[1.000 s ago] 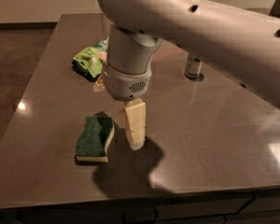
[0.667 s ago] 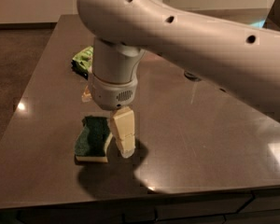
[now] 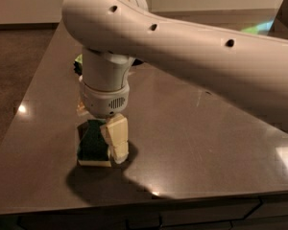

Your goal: Pick sponge

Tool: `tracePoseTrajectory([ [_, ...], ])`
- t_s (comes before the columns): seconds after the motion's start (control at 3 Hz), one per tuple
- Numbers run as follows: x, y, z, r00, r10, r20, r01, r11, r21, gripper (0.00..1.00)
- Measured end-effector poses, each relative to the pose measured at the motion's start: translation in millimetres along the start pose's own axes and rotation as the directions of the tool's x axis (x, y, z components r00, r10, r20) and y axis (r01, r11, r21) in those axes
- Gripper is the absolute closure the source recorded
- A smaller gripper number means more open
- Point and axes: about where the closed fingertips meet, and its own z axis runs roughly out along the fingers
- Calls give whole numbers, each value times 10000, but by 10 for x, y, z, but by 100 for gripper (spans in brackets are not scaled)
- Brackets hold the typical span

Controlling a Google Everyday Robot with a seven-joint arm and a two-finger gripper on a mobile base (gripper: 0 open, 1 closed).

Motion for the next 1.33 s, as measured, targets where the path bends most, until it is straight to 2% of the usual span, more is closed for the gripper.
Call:
tracePoseTrajectory([
  [0.33, 20, 22, 9, 9999, -89, -138, 88, 9999, -66, 45],
  [0.67, 38, 52, -24, 9999, -62, -135, 61, 10000, -64, 68],
  [1.0, 42, 87, -254, 9996, 167, 215, -170, 9998, 144, 92],
  [1.33, 41, 93, -660, 9959, 383, 817, -423, 9980, 479, 100],
])
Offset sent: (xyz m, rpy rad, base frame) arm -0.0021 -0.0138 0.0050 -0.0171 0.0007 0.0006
